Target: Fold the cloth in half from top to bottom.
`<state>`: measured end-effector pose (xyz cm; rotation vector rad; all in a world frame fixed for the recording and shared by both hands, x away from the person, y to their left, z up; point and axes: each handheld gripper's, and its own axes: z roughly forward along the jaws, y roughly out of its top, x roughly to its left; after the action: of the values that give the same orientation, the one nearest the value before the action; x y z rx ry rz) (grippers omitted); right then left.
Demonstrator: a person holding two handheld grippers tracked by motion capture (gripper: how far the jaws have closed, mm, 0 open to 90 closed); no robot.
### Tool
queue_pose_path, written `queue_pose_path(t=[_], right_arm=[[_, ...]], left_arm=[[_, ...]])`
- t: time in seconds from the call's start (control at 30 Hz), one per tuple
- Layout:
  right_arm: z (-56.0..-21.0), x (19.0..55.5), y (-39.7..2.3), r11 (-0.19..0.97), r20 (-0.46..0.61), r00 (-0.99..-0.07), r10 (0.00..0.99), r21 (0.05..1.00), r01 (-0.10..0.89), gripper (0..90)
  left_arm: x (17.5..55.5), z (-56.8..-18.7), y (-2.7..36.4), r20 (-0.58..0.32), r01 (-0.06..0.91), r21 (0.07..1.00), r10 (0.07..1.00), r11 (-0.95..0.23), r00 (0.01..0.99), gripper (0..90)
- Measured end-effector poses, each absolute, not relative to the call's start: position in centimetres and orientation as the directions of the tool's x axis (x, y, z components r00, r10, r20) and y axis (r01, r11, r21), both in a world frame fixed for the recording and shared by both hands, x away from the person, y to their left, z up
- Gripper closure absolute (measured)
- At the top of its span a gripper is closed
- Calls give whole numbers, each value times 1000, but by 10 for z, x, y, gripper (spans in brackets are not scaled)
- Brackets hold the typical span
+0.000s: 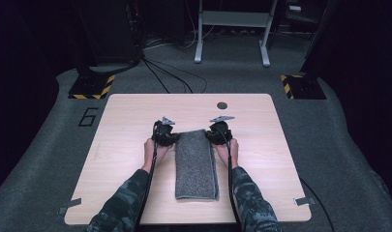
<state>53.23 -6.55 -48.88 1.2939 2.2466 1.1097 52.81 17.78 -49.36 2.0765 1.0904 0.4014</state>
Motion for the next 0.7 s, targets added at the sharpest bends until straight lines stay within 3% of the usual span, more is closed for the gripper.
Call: queue_pose_path(t=[0.7], right_arm=[[-443, 529, -71, 276, 52, -559, 827, 829, 486, 860]], left_arm=[[535, -443, 178, -3, 479, 805, 805, -350, 593, 864]])
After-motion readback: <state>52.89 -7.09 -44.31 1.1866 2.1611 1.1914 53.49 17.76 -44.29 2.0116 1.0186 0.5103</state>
